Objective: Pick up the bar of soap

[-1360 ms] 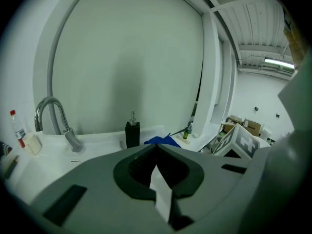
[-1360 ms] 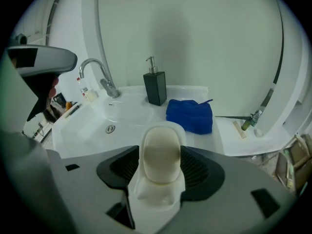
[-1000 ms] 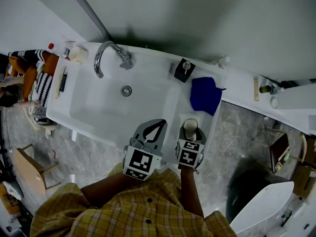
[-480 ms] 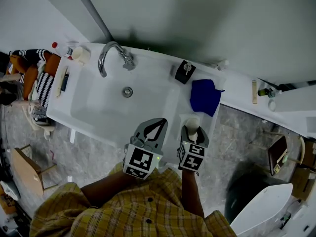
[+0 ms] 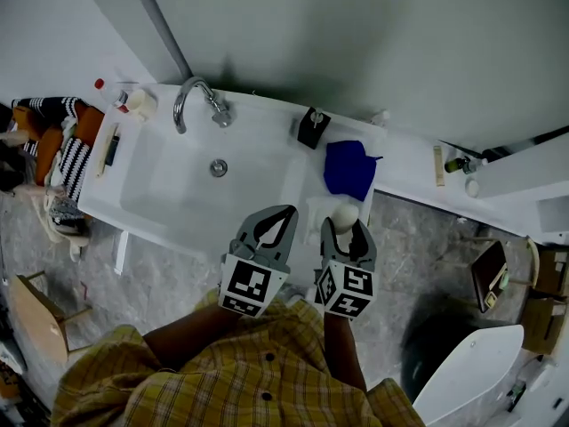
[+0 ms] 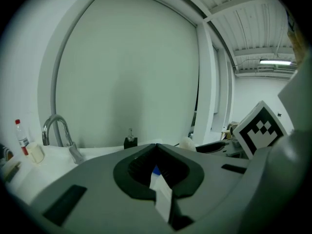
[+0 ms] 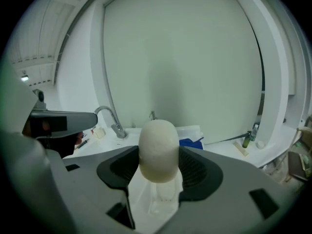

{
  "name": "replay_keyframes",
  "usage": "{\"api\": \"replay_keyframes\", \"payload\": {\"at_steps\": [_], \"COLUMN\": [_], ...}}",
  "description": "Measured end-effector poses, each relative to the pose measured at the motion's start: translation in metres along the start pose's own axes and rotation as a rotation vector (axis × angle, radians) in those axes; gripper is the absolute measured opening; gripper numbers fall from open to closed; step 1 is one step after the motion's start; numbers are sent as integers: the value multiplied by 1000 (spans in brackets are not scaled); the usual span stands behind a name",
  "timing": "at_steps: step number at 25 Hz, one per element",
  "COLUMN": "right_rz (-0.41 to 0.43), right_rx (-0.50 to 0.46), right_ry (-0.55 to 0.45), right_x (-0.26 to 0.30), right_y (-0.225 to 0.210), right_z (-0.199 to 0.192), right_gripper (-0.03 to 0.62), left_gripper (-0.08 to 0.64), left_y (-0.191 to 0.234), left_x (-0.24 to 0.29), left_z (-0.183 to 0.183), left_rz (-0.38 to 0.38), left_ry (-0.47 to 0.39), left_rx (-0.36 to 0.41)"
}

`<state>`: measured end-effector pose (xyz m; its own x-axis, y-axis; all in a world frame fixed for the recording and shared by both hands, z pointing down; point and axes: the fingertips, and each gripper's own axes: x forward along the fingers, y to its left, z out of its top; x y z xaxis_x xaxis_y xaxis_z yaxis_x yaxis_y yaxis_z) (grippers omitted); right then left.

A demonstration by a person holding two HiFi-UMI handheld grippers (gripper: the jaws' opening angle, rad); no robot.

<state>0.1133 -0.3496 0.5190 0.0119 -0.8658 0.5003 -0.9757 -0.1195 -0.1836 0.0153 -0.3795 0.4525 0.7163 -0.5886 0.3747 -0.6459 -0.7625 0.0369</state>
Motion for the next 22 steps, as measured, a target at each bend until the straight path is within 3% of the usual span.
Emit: {"api": "replay_keyframes", "payload": {"at_steps": [8, 22], "right_rz": [49, 97], "right_rx": [-36, -98], "right_ry": [-169, -306], "right_x": [-49, -95], "right_y": [12, 25], "right_z": [40, 75], "right_gripper": [256, 256], "left_gripper": [12, 12], "left_y": [-20, -33], "left_x": [-19, -43], "left_z": [14, 34], "left_rz": [33, 99], "left_ry": [-60, -156], "left_rx": [10, 9]}}
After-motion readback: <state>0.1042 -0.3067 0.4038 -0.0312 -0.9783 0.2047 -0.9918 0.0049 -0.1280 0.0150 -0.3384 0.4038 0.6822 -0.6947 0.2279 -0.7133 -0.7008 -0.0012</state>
